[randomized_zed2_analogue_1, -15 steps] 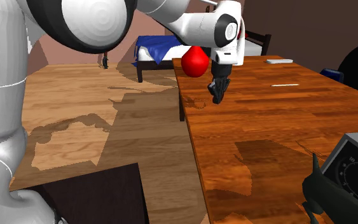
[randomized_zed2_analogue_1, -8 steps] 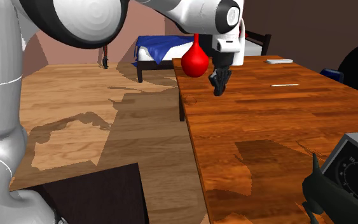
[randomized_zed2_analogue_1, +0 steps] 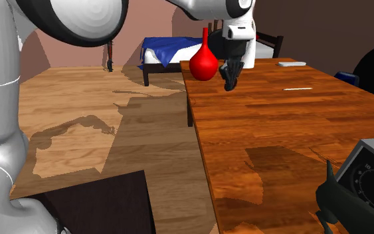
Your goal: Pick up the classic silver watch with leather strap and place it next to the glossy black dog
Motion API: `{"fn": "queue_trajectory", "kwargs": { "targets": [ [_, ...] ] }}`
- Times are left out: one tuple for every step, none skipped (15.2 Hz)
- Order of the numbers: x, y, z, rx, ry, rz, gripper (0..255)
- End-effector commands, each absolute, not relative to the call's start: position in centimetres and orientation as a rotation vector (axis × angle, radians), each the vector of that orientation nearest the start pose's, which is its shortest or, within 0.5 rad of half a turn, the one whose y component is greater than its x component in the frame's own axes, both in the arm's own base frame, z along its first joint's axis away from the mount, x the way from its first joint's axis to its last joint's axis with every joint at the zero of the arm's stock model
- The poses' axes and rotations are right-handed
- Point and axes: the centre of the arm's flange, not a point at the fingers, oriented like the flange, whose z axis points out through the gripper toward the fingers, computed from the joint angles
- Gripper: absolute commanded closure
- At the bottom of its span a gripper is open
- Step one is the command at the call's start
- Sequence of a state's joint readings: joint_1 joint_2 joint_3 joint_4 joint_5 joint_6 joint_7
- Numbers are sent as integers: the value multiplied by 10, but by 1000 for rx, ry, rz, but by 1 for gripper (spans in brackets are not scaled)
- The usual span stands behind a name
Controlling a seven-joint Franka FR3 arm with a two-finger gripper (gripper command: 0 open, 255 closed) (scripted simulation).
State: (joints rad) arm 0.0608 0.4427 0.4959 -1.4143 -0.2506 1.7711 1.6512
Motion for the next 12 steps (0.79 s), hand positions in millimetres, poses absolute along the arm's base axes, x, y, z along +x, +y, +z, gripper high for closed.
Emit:
{"fn": "queue_trajectory", "kwargs": {
  "targets": [
    [612,289,478,-2737,1636,-31,255],
    [612,289,483,-2737,1636,-31,255],
    [612,289,488,-2737,1636,-31,255],
    [612,289,493,-2737,1636,-31,255],
    [612,289,499,-2737,1636,-31,255],
    [612,289,504,-2737,1636,-31,255],
    [612,289,509,-2737,1636,-31,255],
    [612,289,514,-2737,1636,-31,255],
    [612,289,520,-2737,1636,-31,255],
    [612,289,525,-2737,1636,-31,255],
    [612,289,530,-2737,1636,-31,255],
    [612,289,536,-2737,1636,-31,255]
  ]
}}
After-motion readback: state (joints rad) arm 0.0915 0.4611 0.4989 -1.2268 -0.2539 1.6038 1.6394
